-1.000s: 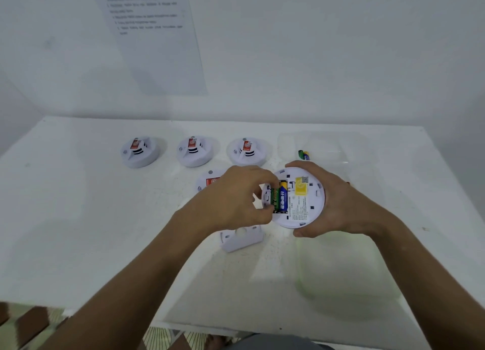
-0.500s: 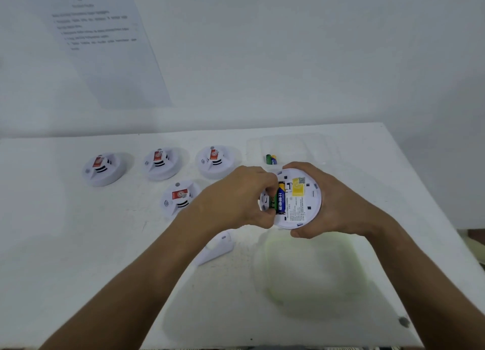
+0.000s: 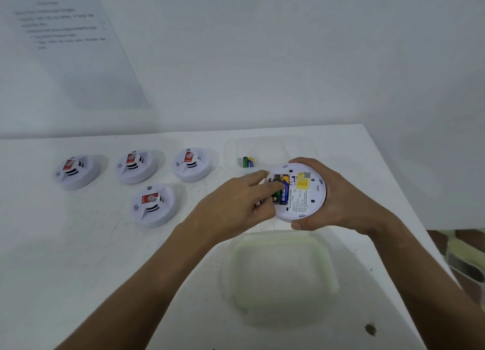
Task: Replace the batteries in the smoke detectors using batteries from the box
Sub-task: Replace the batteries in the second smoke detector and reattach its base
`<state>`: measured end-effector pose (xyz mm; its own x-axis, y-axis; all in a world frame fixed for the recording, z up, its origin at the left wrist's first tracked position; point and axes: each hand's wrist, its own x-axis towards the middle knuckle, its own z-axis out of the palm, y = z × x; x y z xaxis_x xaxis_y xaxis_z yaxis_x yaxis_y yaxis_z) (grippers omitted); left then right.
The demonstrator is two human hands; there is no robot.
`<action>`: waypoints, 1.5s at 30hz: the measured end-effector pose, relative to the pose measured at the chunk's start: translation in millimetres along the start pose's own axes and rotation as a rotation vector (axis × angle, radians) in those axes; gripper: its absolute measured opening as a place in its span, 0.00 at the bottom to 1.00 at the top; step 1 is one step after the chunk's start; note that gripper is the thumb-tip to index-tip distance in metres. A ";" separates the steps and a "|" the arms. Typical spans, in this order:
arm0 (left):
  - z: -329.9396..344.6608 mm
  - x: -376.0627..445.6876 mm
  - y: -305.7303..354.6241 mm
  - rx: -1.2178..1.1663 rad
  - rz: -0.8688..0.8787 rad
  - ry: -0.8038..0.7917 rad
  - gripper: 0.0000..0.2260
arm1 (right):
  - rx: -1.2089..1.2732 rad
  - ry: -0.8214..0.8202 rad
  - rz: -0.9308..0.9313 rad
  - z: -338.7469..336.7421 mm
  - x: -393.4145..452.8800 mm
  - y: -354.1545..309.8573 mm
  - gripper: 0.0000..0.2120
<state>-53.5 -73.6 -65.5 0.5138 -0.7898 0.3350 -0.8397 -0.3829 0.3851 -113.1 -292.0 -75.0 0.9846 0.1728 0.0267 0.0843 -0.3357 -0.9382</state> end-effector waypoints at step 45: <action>18.7 127.8 -125.5 0.167 -0.543 -0.385 0.12 | -0.027 0.165 0.063 -36.8 17.7 31.6 0.44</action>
<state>114.3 -135.4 -87.1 0.7966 -0.5669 -0.2098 -0.5121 -0.8173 0.2641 -87.4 -333.6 -91.4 0.9997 -0.0031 0.0261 0.0231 -0.3662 -0.9302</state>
